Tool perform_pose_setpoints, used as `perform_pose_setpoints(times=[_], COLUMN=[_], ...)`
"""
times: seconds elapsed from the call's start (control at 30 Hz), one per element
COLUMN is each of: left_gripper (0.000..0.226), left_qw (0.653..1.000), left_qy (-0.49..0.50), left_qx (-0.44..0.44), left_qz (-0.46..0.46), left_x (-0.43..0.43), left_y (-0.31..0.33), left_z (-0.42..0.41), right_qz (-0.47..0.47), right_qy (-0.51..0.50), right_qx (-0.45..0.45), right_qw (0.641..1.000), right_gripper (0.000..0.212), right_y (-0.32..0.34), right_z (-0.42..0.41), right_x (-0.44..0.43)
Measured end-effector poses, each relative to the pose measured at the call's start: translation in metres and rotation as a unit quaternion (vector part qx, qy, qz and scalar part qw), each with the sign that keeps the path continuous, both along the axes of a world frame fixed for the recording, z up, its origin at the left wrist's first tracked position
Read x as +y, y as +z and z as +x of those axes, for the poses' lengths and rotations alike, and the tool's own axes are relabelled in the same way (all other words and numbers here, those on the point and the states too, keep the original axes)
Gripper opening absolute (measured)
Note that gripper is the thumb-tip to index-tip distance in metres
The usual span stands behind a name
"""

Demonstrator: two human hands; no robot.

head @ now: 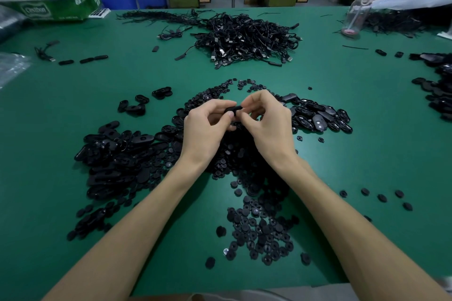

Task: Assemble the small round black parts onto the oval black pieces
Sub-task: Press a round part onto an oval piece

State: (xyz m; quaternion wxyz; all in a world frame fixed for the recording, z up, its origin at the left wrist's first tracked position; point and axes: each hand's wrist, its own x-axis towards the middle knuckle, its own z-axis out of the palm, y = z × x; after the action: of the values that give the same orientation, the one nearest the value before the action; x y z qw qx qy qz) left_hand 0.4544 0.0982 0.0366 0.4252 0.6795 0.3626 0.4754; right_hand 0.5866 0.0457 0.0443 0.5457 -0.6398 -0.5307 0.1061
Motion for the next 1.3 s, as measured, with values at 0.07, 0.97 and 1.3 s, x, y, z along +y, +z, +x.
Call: perform_pose_setpoints(times=[0.07,0.97,1.3], left_gripper=[0.021,0.015,0.017], left_qw=[1.0,0.998,0.994], left_qy=[0.003,-0.011,-0.06], left_qx=[0.004,-0.056,-0.084], left_qz=[0.006,0.008,-0.039], left_x=[0.0,0.0,0.002], left_y=[0.0,0.001,0.0], left_z=[0.0,0.0,-0.004], right_qz=[0.0,0.01,-0.005], right_qy=[-0.001,-0.015,0.04], right_qx=[-0.003,0.013,0.156], right_qw=[1.0,1.0,0.987], right_gripper=[0.017,0.017,0.013], right_y=[0.0,0.003,0.004], right_z=[0.0,-0.001,0.008], right_x=[0.001,0.0,0.001])
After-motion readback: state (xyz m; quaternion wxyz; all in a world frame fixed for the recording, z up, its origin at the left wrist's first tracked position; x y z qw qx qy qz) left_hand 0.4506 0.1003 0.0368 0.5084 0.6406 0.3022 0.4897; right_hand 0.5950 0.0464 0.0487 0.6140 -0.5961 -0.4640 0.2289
